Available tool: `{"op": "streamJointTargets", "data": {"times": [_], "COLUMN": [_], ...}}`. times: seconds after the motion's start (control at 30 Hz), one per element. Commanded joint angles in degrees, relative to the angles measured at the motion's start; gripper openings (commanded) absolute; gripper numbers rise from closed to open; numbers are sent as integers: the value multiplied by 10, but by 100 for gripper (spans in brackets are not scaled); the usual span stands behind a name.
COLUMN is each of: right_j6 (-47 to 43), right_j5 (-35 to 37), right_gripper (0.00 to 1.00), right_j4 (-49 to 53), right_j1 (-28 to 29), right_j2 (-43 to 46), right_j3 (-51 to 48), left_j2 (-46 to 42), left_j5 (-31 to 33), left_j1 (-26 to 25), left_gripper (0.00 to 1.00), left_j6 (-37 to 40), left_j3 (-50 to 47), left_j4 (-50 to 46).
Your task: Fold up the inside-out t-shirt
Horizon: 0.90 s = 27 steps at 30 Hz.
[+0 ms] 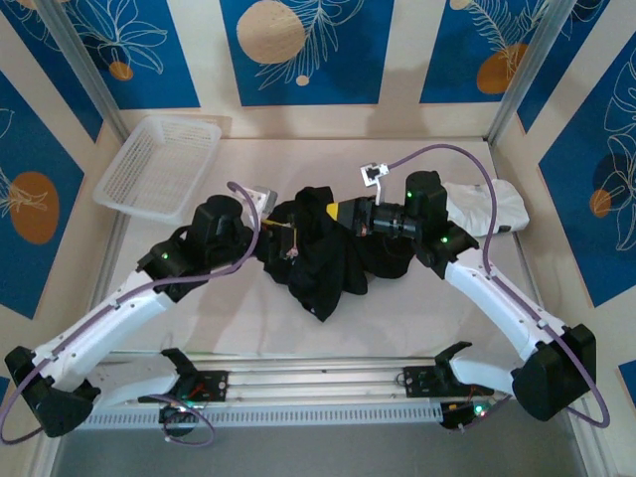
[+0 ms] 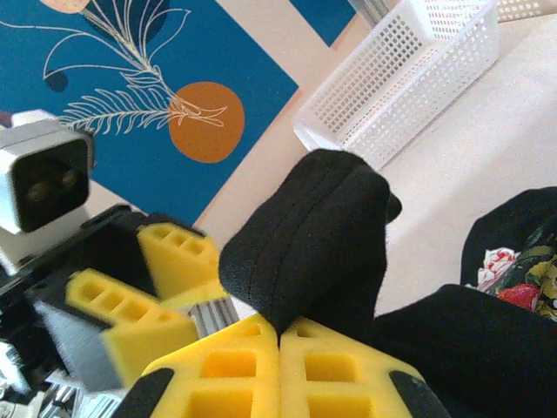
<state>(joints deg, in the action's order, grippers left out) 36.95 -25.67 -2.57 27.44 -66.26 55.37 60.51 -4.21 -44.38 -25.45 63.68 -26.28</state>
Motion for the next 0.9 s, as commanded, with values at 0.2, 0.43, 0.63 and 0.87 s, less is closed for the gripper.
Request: {"op": "streamJointTargets", "data": {"times": [0.2,0.43,0.63,0.87], "right_j6": [5,-1,-2,-9], "right_j5": [17,18,17,23], "right_gripper": [0,0,0,0], "right_j4": [-21,-16,-17,-8], "right_j1": [7,6,6,6], "right_j2": [1,5,9,16], "right_j3": [-9,-14,-17,-19], "left_j2": [78,100,114,130], "left_j5": [-55,-41,-9,-10], "left_j1": [-11,-11,-9,-5], "left_gripper": [31,33,38,26], "left_j6": [-20,-11,5,9], "left_j3": [27,35,50,64], "left_j4": [29,39,32,33]}}
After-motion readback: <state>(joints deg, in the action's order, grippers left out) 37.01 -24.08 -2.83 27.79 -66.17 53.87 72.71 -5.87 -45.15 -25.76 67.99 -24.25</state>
